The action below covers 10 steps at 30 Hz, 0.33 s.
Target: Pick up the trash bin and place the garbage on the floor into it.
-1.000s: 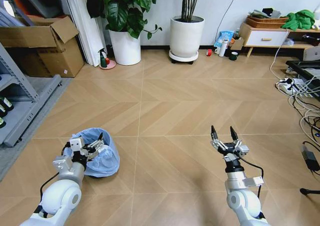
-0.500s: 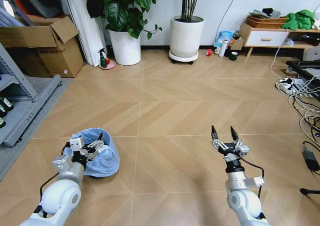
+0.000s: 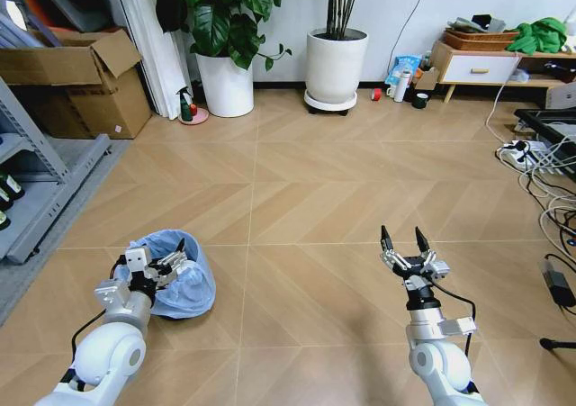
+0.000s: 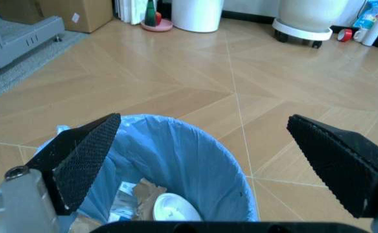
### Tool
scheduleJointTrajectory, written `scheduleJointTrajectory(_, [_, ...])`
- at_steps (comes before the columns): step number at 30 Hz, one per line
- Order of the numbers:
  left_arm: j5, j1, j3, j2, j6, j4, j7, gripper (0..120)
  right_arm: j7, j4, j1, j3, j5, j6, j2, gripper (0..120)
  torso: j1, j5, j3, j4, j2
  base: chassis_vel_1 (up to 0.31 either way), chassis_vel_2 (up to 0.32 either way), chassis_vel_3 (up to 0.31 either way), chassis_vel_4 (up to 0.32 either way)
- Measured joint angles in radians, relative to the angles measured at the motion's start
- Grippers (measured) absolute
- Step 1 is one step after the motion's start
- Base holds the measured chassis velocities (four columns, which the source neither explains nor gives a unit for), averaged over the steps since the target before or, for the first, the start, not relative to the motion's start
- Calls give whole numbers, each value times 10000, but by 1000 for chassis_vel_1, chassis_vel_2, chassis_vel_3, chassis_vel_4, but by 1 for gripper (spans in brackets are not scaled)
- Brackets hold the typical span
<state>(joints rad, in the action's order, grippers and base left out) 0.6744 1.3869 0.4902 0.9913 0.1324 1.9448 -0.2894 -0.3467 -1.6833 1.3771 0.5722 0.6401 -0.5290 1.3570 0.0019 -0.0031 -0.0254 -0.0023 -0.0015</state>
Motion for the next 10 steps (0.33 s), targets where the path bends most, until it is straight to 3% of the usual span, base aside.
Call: scheduleJointTrajectory(10, [1,0,1,-1,0,0,-1,100,0,0,0,1,6,0,0,100,0,0,0,0,0,0,0,0,0])
